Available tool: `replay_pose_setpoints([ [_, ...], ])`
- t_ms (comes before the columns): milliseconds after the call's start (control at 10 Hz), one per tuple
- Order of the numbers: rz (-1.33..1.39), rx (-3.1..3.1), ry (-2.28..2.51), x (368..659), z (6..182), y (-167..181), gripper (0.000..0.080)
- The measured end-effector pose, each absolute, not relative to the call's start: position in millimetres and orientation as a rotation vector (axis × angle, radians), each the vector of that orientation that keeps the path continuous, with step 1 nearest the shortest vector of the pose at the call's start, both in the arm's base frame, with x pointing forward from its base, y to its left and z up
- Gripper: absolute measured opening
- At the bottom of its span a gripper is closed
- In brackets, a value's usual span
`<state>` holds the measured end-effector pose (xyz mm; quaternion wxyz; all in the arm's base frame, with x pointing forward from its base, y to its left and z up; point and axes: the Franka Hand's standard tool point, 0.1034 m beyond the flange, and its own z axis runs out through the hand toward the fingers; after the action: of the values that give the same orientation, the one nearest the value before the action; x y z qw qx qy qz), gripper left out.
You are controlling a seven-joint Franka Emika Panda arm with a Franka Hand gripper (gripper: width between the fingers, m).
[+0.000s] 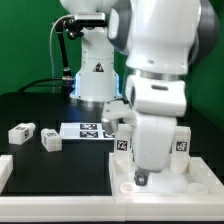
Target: Assemble square table
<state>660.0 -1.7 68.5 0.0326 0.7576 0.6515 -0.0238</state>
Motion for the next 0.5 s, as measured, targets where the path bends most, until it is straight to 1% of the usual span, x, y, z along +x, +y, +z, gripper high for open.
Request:
replay_pose_setpoints([
  [100,-0.057,2.342,1.979,655.9,80.3,-3.9,0.0649],
  [200,-0.048,2.392,1.917,653.8,83.9,-3.6,0.0649],
  [300,-0.053,2.441,1.858,652.7,79.1,-3.6,0.0649],
  [500,-0.046,2.566,1.681,652.4,78.3,-3.5,0.0649],
])
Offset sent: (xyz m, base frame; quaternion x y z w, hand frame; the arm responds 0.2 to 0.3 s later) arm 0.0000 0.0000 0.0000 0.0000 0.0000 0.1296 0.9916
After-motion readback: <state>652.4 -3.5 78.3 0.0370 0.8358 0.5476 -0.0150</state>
